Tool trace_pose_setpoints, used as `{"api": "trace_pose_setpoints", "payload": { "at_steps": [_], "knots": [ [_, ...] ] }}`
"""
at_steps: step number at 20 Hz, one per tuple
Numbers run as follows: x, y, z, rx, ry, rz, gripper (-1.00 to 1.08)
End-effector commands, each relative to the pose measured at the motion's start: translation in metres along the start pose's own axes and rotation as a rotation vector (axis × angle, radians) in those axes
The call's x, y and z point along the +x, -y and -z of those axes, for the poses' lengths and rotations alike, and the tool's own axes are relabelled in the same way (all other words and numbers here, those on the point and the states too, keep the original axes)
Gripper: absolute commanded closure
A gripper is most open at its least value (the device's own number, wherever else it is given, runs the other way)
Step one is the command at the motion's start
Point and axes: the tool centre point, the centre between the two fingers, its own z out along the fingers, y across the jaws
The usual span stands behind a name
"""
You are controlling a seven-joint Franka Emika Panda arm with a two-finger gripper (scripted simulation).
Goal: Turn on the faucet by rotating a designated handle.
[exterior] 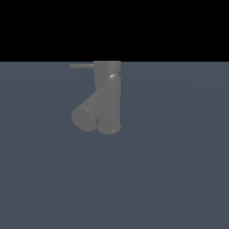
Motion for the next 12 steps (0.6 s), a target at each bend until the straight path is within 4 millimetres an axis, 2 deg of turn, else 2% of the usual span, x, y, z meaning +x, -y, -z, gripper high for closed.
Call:
{"api": "trace_pose_setpoints", "payload": {
  "at_steps": [1, 12],
  "knots": [
    [0.012, 0.004, -0.001, 0.015, 0.005, -0.051, 1.08],
    [0.074, 0.026, -0.015, 0.068, 0.037, -0.328, 1.08]
  ]
}}
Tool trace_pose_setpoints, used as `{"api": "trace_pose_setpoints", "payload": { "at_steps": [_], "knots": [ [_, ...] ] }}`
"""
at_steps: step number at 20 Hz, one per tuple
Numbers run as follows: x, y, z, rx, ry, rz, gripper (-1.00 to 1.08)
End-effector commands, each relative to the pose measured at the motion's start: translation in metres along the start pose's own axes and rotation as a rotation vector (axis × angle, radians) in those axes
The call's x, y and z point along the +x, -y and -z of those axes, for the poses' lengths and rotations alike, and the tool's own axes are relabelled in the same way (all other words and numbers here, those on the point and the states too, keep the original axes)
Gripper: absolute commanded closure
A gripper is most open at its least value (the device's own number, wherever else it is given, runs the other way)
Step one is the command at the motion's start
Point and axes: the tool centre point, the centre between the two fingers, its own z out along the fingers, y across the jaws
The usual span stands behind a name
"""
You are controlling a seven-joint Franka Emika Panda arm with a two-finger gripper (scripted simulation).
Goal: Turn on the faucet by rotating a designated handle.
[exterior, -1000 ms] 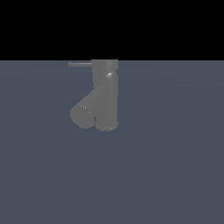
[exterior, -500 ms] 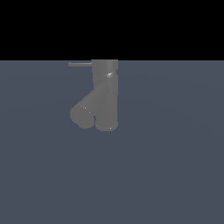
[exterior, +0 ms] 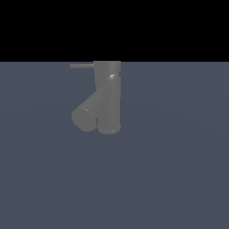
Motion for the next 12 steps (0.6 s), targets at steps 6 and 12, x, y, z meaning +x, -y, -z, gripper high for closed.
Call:
{"api": "trace_pose_setpoints", "payload": {
  "at_steps": [6, 12],
  "knots": [
    [0.037, 0.026, -0.015, 0.019, 0.018, -0.199, 1.08],
    [0.067, 0.047, -0.032, 0.023, 0.026, -0.36, 1.08]
  ]
}}
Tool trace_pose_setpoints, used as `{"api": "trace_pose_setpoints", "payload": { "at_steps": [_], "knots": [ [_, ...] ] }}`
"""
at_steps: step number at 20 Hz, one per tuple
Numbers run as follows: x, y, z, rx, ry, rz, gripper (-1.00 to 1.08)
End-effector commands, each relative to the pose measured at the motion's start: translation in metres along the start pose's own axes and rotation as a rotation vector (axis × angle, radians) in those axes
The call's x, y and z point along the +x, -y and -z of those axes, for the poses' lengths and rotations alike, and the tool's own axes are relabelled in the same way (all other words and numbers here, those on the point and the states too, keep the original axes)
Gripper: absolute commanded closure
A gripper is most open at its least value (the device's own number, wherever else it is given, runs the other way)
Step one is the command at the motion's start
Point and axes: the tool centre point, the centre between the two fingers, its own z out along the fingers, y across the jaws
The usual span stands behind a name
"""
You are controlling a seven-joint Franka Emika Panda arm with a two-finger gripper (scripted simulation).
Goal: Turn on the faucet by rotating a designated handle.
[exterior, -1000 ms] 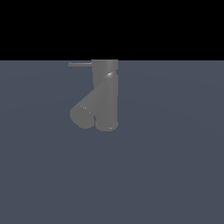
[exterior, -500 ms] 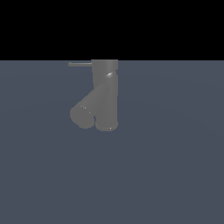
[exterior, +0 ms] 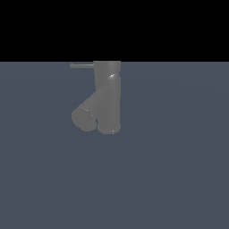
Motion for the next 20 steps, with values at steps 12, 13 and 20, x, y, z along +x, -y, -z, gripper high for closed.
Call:
{"api": "trace_pose_setpoints", "payload": {
  "at_steps": [12, 13, 20],
  "knots": [
    [0.046, 0.063, -0.045, -0.005, -0.016, -0.365, 1.08],
    [0.049, 0.067, -0.049, -0.006, -0.019, -0.391, 1.08],
    [0.069, 0.098, -0.078, -0.01, -0.053, -0.574, 1.08]
  ]
}}
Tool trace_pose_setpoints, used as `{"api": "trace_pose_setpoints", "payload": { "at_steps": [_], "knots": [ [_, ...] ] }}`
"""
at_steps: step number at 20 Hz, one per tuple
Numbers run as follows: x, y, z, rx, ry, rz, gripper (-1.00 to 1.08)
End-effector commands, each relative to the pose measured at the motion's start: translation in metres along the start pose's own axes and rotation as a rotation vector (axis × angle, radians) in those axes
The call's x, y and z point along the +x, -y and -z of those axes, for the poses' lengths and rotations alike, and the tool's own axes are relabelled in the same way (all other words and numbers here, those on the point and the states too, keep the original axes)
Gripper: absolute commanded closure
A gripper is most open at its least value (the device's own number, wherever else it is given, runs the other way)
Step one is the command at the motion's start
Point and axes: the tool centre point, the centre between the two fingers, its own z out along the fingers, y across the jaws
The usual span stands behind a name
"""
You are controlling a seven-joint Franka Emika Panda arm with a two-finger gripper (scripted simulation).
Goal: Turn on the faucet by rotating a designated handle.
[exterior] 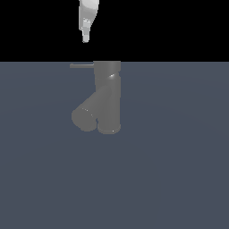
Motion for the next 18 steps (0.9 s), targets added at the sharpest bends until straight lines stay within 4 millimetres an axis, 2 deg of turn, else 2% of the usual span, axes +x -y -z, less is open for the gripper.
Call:
{"api": "trace_pose_setpoints", "payload": {
  "at_steps": [1, 10, 18],
  "knots": [
    [0.0, 0.013, -0.011, 0.002, -0.014, -0.066, 1.08],
    [-0.004, 0.056, -0.049, 0.021, -0.075, -0.284, 1.08],
    [-0.009, 0.079, -0.072, 0.043, -0.118, -0.407, 1.08]
  ]
}}
